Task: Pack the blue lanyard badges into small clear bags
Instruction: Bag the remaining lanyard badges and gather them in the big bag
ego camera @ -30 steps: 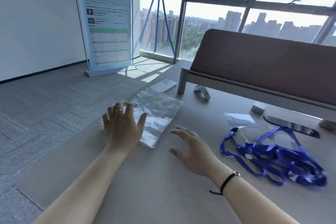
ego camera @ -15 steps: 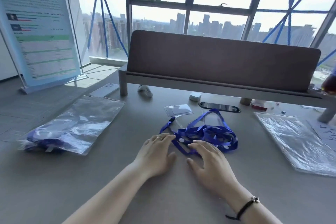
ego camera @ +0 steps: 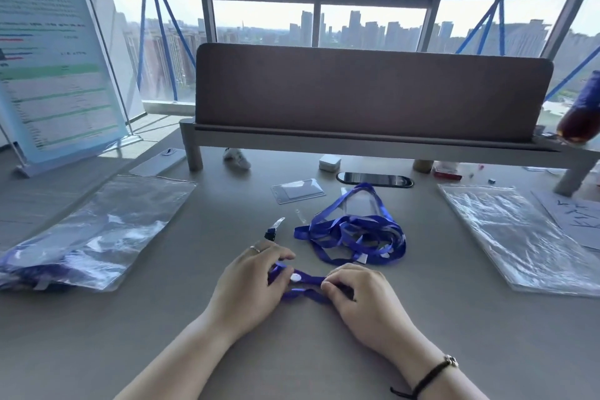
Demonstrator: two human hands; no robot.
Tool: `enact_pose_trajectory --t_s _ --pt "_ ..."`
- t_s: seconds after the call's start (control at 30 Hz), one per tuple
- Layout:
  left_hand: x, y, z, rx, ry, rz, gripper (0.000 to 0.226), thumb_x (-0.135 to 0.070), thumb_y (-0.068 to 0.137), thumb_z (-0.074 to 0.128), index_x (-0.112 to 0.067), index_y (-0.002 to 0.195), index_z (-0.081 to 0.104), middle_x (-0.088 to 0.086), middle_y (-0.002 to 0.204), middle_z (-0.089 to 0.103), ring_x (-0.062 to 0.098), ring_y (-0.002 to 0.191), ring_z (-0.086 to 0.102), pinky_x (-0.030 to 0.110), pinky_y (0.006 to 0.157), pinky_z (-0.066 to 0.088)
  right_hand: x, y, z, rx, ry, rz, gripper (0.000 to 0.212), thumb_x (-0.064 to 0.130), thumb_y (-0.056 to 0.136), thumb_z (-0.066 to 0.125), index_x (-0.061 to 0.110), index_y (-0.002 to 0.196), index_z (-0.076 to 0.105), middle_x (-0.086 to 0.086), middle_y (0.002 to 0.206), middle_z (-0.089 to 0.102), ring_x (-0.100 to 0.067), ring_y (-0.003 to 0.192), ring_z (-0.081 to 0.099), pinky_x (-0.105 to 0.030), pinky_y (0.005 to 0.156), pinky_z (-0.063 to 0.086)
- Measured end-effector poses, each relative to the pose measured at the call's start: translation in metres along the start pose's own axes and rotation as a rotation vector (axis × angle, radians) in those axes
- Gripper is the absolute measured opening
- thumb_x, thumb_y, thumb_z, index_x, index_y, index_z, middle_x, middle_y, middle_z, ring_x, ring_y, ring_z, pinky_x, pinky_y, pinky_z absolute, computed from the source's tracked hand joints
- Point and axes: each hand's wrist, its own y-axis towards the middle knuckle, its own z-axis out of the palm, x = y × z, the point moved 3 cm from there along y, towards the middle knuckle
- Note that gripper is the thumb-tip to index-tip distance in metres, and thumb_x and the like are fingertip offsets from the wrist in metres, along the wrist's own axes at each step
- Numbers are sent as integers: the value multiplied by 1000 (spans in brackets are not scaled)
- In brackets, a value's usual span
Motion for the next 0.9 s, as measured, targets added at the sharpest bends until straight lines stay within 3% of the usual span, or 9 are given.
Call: enact_pose_trajectory --t_s 0.1,0.2,0.4,0.5,0.6,0.7,0.77,0.83,0.9 --pt "7 1 1 77 30 -77 34 -57 83 70 -39 111 66 -24 104 56 -3 94 55 16 82 45 0 1 0 -2 -2 4 10 29 91 66 27 90 76 20 90 68 2 91 58 -7 79 39" --pt "8 1 -1 90 28 -91 34 -61 81 70 -36 103 68 -22 99 58 -2 96 55 12 80 43 2 1 0 1 -8 11 9 28 90 67 28 92 76 21 92 69 2 95 58 -7 83 41" --pt "1 0 -3 117 50 14 15 -48 90 65 -35 90 71 -20 84 63 1 86 53 21 76 43 5 -1 -2 -11 5 61 19 23 86 69 32 103 71 21 97 67 0 94 59 -14 84 46" --pt "-4 -2 -6 89 99 82 16 -39 90 62 -36 103 71 -21 85 67 3 87 51 22 80 43 5 -2 -3 -33 21 96 26 24 85 69 36 108 65 23 99 63 3 97 56 -12 85 43" --pt "-14 -4 -11 16 75 151 17 -36 87 63 -34 100 73 -19 86 69 -1 85 52 14 77 39 11 -4 -3 -12 -43 88 33 36 86 69 39 119 62 23 103 57 2 99 53 -14 89 42" --pt "-28 -5 -19 -80 -119 159 17 -14 84 78 -30 92 75 -18 83 70 0 82 62 13 74 46 15 -6 -4 -19 -90 50 45 51 85 67 39 128 59 24 114 57 1 108 49 -22 99 39" --pt "-37 -9 -22 -82 -332 94 26 -6 82 80 -31 86 76 -14 83 72 8 76 68 19 69 52 20 -7 -4 -37 -75 20 36 52 83 70 39 116 64 26 107 59 1 103 49 -20 96 37" --pt "-45 -10 -25 -62 -576 -1 29 2 82 77 -26 81 76 -4 79 75 14 70 73 28 63 58 24 -7 -5 -58 46 59 14 43 82 75 35 86 65 23 82 59 1 82 50 -16 78 40" --pt "-45 -8 -30 -142 -697 -59 26 8 82 75 -18 78 75 2 74 76 15 65 73 24 62 57 24 -7 -8 -16 364 195 21 31 85 77 22 72 63 13 66 59 -3 62 46 -20 63 38"
